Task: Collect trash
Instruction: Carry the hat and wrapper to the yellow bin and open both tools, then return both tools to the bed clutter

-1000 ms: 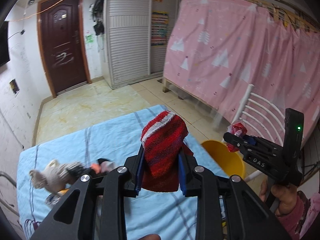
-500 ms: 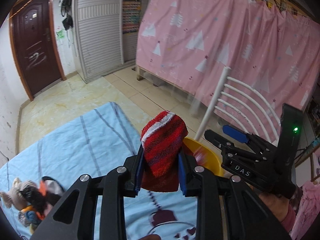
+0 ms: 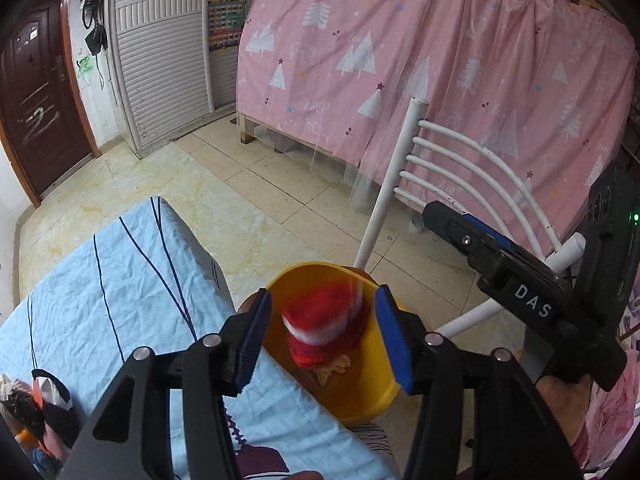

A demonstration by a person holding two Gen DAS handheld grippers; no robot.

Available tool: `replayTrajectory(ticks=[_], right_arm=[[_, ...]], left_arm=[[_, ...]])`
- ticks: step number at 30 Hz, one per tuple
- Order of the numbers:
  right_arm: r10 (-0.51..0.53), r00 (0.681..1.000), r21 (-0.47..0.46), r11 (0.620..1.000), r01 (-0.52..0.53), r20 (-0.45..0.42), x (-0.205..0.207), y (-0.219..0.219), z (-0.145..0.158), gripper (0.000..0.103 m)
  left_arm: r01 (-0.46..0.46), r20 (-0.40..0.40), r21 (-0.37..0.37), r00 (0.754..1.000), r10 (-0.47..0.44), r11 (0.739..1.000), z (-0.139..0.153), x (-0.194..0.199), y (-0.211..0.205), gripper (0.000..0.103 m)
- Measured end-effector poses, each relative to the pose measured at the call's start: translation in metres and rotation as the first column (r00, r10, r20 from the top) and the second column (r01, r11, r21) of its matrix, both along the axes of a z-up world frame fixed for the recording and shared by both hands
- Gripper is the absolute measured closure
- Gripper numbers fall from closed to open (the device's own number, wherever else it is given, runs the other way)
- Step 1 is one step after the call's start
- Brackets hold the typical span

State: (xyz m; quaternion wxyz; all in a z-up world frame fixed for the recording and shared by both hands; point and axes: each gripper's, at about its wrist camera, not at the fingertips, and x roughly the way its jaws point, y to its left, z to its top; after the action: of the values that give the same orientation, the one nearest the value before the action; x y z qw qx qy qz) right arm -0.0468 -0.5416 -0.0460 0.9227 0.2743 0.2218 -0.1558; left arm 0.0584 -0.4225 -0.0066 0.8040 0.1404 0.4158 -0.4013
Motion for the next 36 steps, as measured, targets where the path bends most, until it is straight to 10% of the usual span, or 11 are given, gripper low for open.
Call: replayTrajectory(ticks=[22, 36], right_arm=[[0.172, 0.985, -0.049, 0.984, -0.173, -0.011, 0.030, 0.065, 0.003, 0.029], [0.340, 0.939, -0.057, 0.938, -0.342, -0.040, 0.063, 0.140, 0.006, 0.028]], left_arm=[[-0.129, 0.042, -0.048, 0.990, 0.131, 0.990, 0.032, 0.004, 0.069, 0.057], [-0.362, 0.157, -0.023, 0.919, 0.361, 0.932, 0.054, 0.037, 0.185, 0.057]])
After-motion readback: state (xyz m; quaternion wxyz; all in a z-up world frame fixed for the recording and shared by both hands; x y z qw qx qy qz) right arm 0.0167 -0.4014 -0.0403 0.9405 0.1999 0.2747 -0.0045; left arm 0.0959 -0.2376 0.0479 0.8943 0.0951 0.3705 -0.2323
